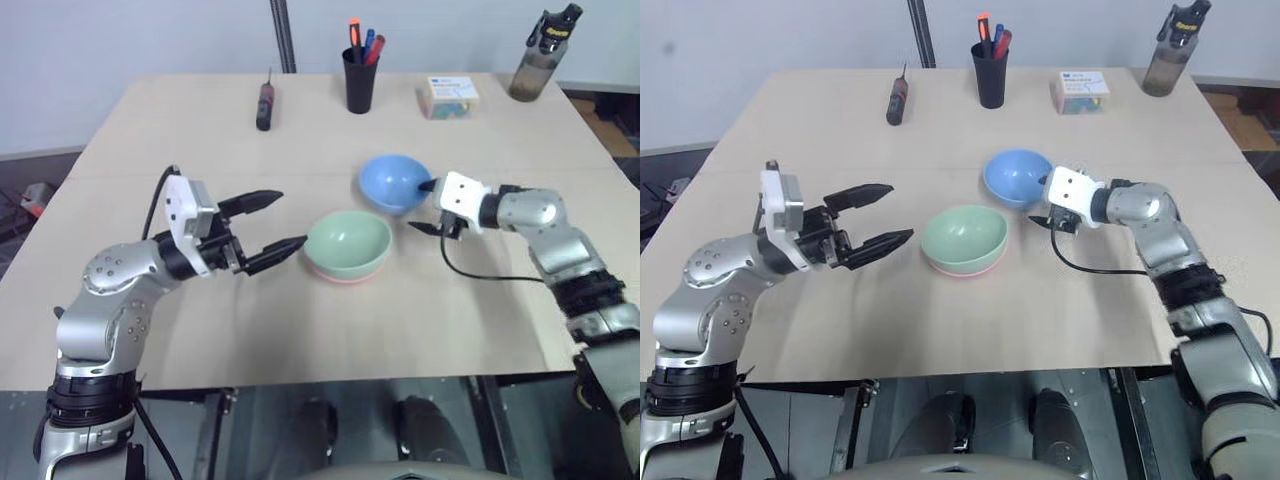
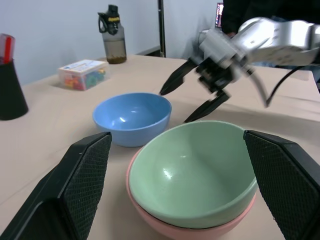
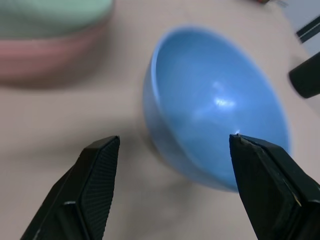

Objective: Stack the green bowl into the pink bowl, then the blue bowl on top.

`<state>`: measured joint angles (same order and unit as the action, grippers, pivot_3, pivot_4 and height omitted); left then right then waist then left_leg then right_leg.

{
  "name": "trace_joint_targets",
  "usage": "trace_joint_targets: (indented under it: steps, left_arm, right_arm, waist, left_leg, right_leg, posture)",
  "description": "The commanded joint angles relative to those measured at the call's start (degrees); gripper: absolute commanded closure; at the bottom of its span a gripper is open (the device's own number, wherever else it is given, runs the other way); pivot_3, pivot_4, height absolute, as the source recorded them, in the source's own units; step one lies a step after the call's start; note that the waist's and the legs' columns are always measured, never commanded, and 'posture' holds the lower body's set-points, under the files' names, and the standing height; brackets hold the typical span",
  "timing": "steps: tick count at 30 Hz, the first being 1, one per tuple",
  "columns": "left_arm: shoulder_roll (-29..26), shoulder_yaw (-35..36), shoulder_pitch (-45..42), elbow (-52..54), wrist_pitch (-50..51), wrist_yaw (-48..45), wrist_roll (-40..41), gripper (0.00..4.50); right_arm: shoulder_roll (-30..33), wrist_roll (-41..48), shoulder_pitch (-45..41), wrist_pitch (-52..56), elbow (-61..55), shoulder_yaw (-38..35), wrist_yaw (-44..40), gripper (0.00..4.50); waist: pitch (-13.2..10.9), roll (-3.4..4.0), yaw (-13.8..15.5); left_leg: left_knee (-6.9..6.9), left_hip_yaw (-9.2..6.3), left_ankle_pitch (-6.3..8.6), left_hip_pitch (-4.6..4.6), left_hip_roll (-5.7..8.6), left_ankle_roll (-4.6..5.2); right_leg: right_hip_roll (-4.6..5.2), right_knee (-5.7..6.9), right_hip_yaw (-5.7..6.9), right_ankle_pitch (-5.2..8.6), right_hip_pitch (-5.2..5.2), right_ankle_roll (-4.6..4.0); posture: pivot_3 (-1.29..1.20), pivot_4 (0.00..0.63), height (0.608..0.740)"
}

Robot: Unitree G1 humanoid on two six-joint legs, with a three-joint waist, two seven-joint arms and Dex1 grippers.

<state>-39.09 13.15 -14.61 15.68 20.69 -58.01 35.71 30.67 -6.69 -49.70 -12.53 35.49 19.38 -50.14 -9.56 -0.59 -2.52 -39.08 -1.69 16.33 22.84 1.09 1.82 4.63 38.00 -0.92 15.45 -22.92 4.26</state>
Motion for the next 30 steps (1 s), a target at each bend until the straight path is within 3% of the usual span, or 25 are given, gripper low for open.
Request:
trace_joint_targets:
  steps: [1, 4, 5, 6, 9, 10, 15, 19, 22, 26, 29, 30]
  left_arm:
    - [-1.1, 2.4, 1.5, 3.8, -0.2, 1.1, 1.2, 0.0]
    - [-1.3, 3.0, 2.6, 5.0, 0.0, 1.8, 1.5, 0.0]
    - [-1.4, 3.2, 2.9, 5.3, 0.1, 2.1, 1.6, 0.0]
    - [-1.4, 3.3, 3.2, 5.6, 0.2, 2.4, 1.8, 0.0]
    - [-1.4, 3.4, 3.9, 6.3, 0.3, 2.9, 1.9, 0.0]
    - [-1.4, 3.4, 4.0, 6.3, 0.3, 3.0, 1.9, 0.0]
    - [-1.1, 2.7, 3.3, 5.2, -0.1, 3.3, 1.3, 0.0]
    - [-0.9, 2.3, 2.3, 2.8, -1.1, 4.0, -0.4, 0.0]
    - [-0.9, 1.9, 1.7, 1.0, -2.5, 4.7, -2.7, 0.0]
    - [-0.3, 1.2, 1.5, 0.5, -3.3, 5.5, -4.0, 0.0]
    - [-0.3, 0.8, 1.6, 0.6, -3.3, 5.8, -4.3, 0.0]
    - [-0.3, 0.8, 1.7, 0.8, -3.3, 5.8, -4.3, 0.0]
  right_arm:
    - [-2.0, -4.8, -5.9, -8.7, 10.6, 0.9, 4.0, 1.08]
    - [-2.9, -6.6, -8.4, -12.8, 16.1, 1.1, 4.7, 1.88]
    - [-3.0, -6.9, -9.0, -13.8, 17.1, 1.0, 4.7, 2.48]
    - [-3.0, -7.1, -9.4, -14.6, 17.7, 0.8, 4.5, 2.68]
    - [-2.6, -7.5, -10.2, -16.3, 18.5, 0.4, 4.0, 4.17]
    - [-2.4, -7.5, -10.1, -16.7, 18.3, 0.3, 3.6, 4.44]
    - [-0.9, 0.9, -7.0, -11.7, 6.9, -3.9, -5.4, 4.44]
    - [0.3, 15.8, -1.3, 5.6, -17.9, -7.8, -13.9, 4.44]
    - [1.0, 23.5, 2.2, 19.8, -35.4, -8.1, -15.0, 4.44]
    - [1.1, 25.3, 4.9, 30.4, -47.7, -4.4, -14.6, 4.44]
    - [0.1, 22.8, 6.0, 33.1, -48.0, -1.1, -13.6, 4.44]
    - [0.0, 20.9, 6.2, 32.5, -46.8, -0.2, -12.8, 4.12]
  waist:
    - [0.0, 0.0, 0.0]
    - [0.0, 0.0, 0.1]
    - [0.0, 0.01, 0.2]
    - [0.0, 0.01, 0.2]
    - [0.0, 0.01, 0.2]
    - [0.0, 0.01, 0.1]
    - [0.0, 0.04, 0.1]
    - [0.0, 0.06, 0.2]
    - [0.0, 0.07, 0.3]
    - [0.0, 0.05, 0.6]
    - [0.0, 0.03, 0.7]
    - [0.0, 0.03, 0.7]
  left_leg:
    - [0.01, 0.0, 0.0, 0.03, 0.0, 0.0]
    - [0.01, 0.02, 0.0, 0.07, 0.0, -0.01]
    - [0.01, 0.01, 0.0, 0.08, 0.0, -0.01]
    - [0.01, 0.01, 0.0, 0.08, 0.0, -0.01]
    - [0.01, 0.01, 0.0, 0.08, 0.0, -0.01]
    - [0.01, 0.0, 0.0, 0.08, 0.0, -0.01]
    - [0.02, 0.02, -0.01, 0.09, -0.01, -0.02]
    - [0.02, -0.03, 0.0, 0.16, -0.06, -0.01]
    - [0.02, -0.05, 0.0, 0.17, -0.08, -0.01]
    - [0.02, -0.07, 0.01, 0.16, -0.07, -0.01]
    - [0.0, -0.07, 0.01, 0.16, -0.03, 0.0]
    - [0.0, -0.07, 0.01, 0.16, 0.0, 0.0]
  right_leg:
    - [0.0, 0.0, -0.01, 0.0, -0.05, 0.0]
    - [0.02, 0.0, -0.03, 0.0, -0.1, 0.0]
    - [0.03, -0.01, -0.02, 0.0, -0.1, 0.0]
    - [0.03, -0.01, -0.01, 0.0, -0.1, 0.0]
    - [0.04, 0.0, -0.02, 0.0, -0.1, 0.0]
    - [0.04, 0.0, -0.02, 0.0, -0.1, 0.0]
    - [0.03, 0.01, -0.04, 0.0, -0.11, 0.0]
    - [0.04, 0.0, 0.0, 0.0, -0.14, 0.0]
    - [0.04, 0.02, 0.01, 0.0, -0.16, 0.0]
    - [0.07, 0.02, 0.03, 0.0, -0.14, 0.0]
    - [0.11, 0.03, 0.04, 0.0, -0.13, 0.0]
    - [0.13, 0.03, 0.04, 0.0, -0.13, 0.0]
  posture:
    - [0.0, 0.15, 0.74]
    - [0.0, 0.15, 0.74]
    - [0.0, 0.15, 0.74]
    - [0.0, 0.15, 0.74]
    - [0.0, 0.15, 0.74]
    - [0.0, 0.15, 0.74]
    - [0.0, 0.15, 0.74]
    - [0.0, 0.15, 0.74]
    - [0.0, 0.15, 0.74]
    - [0.0, 0.15, 0.74]
    - [0.0, 0.15, 0.74]
    - [0.0, 0.15, 0.74]
